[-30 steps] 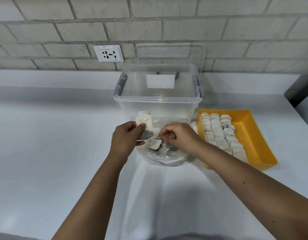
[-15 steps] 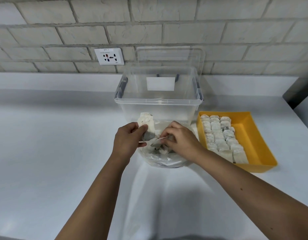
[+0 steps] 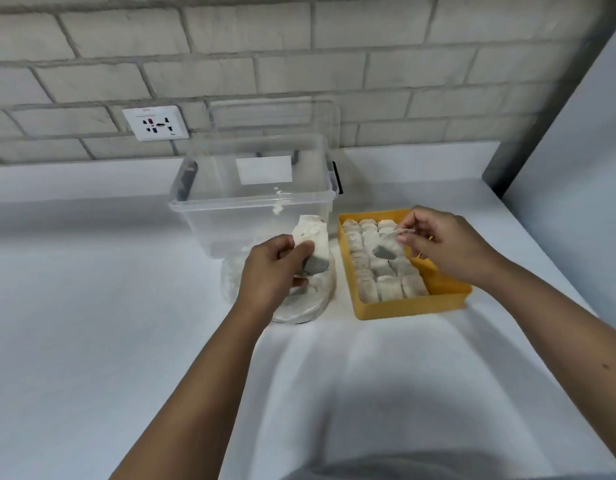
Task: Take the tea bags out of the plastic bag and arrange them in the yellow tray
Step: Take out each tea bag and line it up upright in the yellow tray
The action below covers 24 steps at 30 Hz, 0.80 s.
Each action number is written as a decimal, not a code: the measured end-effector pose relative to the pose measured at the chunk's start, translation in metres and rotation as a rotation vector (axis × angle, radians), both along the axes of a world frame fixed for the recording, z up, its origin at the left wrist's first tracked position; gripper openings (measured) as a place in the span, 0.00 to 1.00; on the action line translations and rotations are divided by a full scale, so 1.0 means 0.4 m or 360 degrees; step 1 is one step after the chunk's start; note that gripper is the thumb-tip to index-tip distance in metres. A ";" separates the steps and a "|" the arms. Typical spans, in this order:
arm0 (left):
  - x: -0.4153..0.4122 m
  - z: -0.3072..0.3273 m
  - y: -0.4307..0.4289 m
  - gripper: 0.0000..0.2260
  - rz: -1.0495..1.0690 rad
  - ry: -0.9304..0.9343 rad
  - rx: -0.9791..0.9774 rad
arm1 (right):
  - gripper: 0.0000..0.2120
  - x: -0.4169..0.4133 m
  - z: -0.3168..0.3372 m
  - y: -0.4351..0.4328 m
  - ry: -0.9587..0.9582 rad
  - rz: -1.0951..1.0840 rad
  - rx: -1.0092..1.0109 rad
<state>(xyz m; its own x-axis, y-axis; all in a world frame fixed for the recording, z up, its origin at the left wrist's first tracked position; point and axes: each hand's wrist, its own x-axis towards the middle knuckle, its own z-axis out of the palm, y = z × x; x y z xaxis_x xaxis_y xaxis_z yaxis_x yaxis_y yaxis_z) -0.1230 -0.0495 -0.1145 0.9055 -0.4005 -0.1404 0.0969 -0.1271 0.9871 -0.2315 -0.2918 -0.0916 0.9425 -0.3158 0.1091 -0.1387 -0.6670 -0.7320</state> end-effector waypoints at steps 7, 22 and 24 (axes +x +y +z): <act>-0.045 -0.055 -0.117 0.11 -0.0155 0.0023 0.0024 | 0.03 -0.068 -0.085 -0.104 0.0398 -0.0029 -0.0198; -0.053 -0.107 -0.191 0.13 -0.0173 0.0053 0.0144 | 0.04 -0.032 -0.143 -0.126 0.0694 0.0089 -0.0316; -0.050 -0.108 -0.191 0.14 -0.0172 0.0066 0.0143 | 0.05 -0.029 -0.153 -0.126 0.0677 0.0043 -0.0283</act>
<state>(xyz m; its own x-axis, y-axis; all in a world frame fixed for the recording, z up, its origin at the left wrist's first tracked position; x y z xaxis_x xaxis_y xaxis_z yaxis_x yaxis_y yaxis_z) -0.1430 -0.1257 -0.1576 0.8503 -0.4796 -0.2166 0.1182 -0.2269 0.9667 -0.2430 -0.3421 -0.1528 0.9228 -0.3021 -0.2390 -0.3831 -0.7847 -0.4874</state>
